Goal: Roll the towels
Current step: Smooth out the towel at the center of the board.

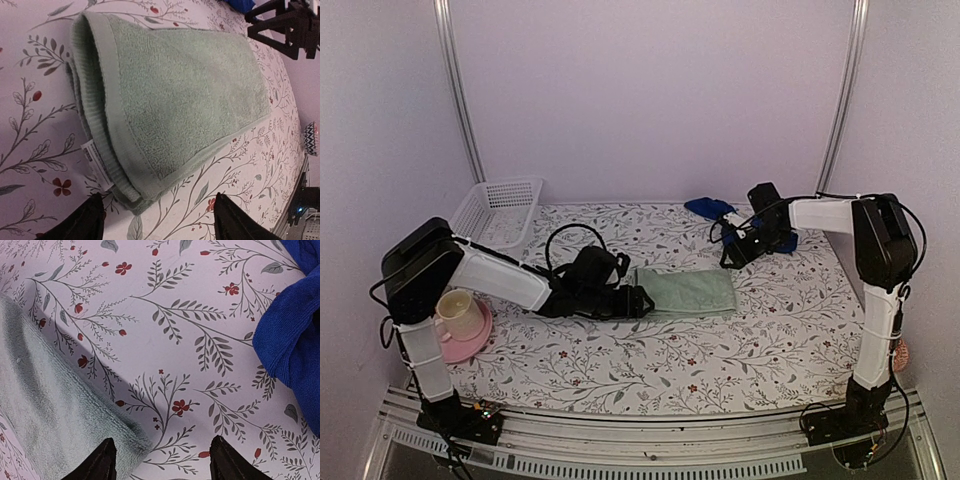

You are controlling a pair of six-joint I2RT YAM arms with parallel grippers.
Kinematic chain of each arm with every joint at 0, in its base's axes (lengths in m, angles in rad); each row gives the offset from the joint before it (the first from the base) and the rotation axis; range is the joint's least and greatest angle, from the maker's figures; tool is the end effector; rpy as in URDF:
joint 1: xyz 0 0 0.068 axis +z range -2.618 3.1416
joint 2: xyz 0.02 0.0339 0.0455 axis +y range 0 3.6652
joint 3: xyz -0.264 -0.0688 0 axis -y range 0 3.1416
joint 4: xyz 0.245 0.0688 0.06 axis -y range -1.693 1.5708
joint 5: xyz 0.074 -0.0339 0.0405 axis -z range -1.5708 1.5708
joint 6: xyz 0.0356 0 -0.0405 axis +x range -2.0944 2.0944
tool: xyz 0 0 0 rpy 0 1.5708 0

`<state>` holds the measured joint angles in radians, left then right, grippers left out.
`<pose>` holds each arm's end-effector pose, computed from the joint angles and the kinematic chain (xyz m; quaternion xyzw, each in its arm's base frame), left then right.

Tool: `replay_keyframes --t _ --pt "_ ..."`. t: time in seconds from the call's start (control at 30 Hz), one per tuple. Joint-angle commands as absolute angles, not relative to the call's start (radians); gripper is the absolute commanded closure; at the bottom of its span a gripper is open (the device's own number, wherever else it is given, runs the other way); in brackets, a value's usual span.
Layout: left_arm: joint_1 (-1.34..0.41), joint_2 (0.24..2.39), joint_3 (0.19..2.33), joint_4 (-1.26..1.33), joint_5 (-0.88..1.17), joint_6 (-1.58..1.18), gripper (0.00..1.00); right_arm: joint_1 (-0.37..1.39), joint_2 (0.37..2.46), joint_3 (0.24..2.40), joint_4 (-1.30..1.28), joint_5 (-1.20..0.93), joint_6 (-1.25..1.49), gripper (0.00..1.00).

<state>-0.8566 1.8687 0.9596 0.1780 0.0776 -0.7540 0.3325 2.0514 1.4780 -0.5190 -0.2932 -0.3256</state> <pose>0.2448 -0.2866 0.1363 0.0626 0.9105 -0.3182 0.2567 0.4033 0.1501 0.1691 -0.3433 0.8984 0.1427 0.2339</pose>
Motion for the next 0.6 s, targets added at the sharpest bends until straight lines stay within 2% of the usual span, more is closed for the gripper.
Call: replay_keyframes --t 0.0,0.23,0.37,0.57 --pt "-0.837 1.897 0.955 0.268 0.12 -0.817 0.25 0.33 2.07 1.473 -0.475 -0.269 -0.302 0.35" --pt "-0.828 1.917 0.952 0.321 0.136 -0.859 0.34 0.329 2.102 1.474 -0.453 -0.249 -0.289 0.35" --pt "-0.828 1.93 0.955 0.33 0.149 -0.871 0.44 0.328 2.121 1.479 -0.449 -0.245 -0.282 0.35" --pt "-0.83 1.933 0.948 0.331 0.149 -0.879 0.68 0.328 2.123 1.479 -0.449 -0.244 -0.286 0.35"
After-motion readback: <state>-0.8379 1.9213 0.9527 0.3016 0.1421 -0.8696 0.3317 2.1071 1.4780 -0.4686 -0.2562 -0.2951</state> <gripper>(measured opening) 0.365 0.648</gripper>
